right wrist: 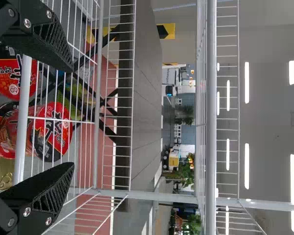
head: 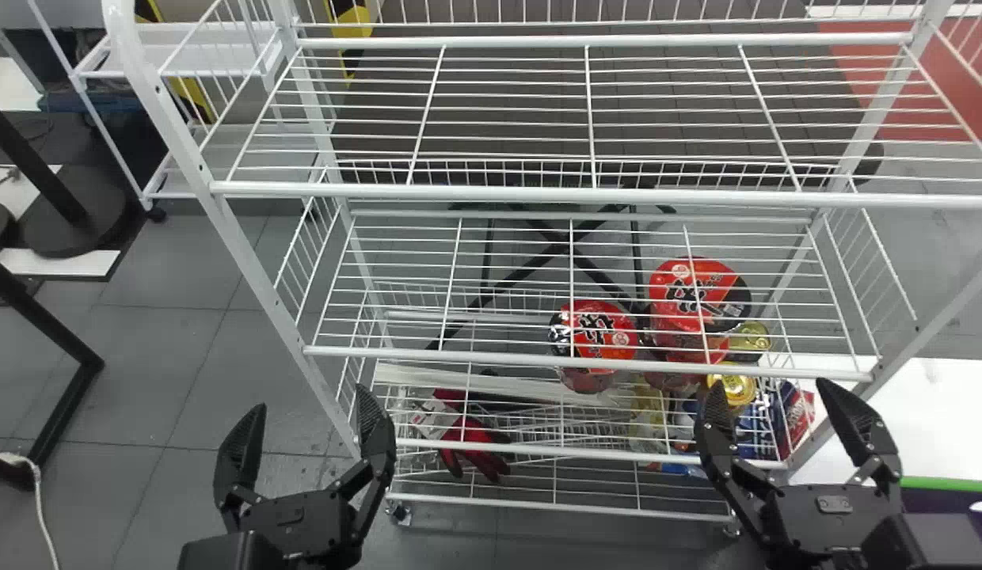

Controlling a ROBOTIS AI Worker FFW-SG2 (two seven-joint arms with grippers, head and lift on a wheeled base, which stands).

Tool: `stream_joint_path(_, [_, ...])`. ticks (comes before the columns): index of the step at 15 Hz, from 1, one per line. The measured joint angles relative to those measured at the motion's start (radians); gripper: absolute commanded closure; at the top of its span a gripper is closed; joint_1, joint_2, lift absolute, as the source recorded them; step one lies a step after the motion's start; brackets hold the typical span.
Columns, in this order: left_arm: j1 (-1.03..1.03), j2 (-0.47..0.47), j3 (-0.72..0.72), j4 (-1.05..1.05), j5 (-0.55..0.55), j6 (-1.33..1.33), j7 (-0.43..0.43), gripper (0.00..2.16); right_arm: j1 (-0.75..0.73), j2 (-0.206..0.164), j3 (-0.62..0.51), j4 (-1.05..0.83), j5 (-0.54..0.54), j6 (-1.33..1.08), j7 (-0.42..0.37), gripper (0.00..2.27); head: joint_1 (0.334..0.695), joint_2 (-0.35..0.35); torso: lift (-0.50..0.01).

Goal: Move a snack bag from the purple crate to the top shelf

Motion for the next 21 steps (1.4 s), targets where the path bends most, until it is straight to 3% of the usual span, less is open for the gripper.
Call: stream_joint_path(21, [-0.004,-0.005,-0.001,0.017,0.002,-0.005,0.006,0.07,-0.001,-0.006,0.001,0.026,0.013,-0.041,-0.003,0.13,0.695,0.072,-0.336])
